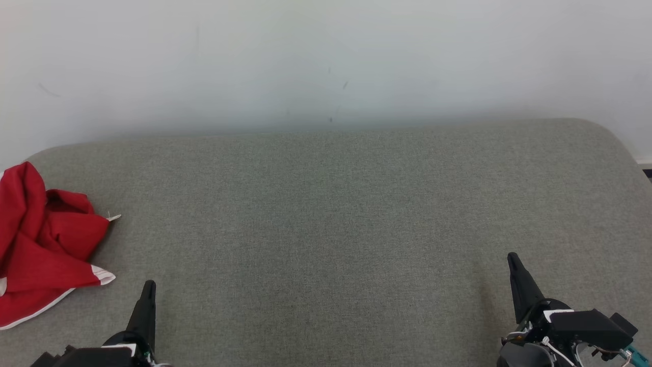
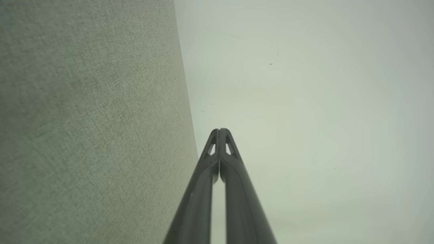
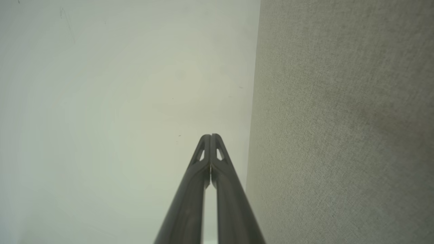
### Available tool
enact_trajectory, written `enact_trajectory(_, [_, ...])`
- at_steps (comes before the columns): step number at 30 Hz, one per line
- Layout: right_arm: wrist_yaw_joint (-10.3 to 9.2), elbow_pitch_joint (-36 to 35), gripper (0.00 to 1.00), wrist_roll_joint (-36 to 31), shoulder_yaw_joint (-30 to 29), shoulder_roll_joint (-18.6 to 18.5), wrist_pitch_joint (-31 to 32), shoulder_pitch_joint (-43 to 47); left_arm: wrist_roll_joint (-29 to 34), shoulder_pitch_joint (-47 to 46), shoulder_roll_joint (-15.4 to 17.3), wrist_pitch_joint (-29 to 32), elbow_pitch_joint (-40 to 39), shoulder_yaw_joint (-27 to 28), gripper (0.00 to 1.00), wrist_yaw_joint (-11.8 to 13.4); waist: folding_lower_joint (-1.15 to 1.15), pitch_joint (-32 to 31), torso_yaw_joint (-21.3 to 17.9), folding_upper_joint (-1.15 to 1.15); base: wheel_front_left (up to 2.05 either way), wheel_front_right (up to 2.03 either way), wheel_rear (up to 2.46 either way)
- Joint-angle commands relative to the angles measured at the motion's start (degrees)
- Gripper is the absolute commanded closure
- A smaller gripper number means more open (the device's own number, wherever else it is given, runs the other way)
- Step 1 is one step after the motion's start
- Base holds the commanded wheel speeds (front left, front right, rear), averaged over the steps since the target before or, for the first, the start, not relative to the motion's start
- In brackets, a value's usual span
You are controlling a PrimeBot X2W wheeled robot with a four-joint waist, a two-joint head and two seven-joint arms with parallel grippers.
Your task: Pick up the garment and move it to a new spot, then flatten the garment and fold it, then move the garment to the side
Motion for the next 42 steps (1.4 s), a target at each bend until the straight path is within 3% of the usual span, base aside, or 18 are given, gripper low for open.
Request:
enact_trajectory(1, [0.2, -0.03, 1.0, 0.09, 0.0, 0.14, 0.16, 0.47, -0.3, -0.48, 0.16, -0.03, -0.18, 0.2, 1.0, -0.17, 0.0, 0.0, 0.0, 0.0, 0.0, 0.0, 0.0])
enact_trajectory(13, [0.2, -0.03, 1.0, 0.09, 0.0, 0.14, 0.16, 0.47, -0.3, -0.48, 0.16, -0.03, -0.19, 0.19, 1.0, -0.17, 0.0, 0.0, 0.0, 0.0, 0.0, 0.0, 0.0])
enact_trajectory(14, [0.0, 0.09, 0.0, -0.02, 0.01, 0.01, 0.0, 0.01, 0.01, 0.03, -0.02, -0.03, 0.07, -0.02, 0.0, 0.01, 0.0, 0.0, 0.0, 0.0, 0.0, 0.0, 0.0])
enact_trajectory(22, [-0.07, 0.94, 0.0, -2.65, 1.57, -0.91, -1.63, 1.22, 2.86, 1.15, 0.04, -1.64, 1.22, -0.82, 0.0, 0.02, 0.0, 0.07, 0.01, 0.0, 0.0, 0.0, 0.0])
enact_trajectory(33, [-0.02, 0.19, 0.0, -17.01, 2.49, -1.58, -4.93, 1.67, 19.42, 1.69, -0.01, -4.93, 0.78, -1.62, 0.0, 0.22, 0.0, 0.25, 0.06, 0.0, 0.0, 0.0, 0.0])
enact_trajectory(42, [0.01, 0.23, 0.0, -26.19, 2.81, -1.63, -6.89, 1.91, 29.28, 2.33, 0.01, -6.9, 0.88, -2.77, 0.0, 1.21, 0.0, 0.28, 0.11, 0.0, 0.0, 0.0, 0.0])
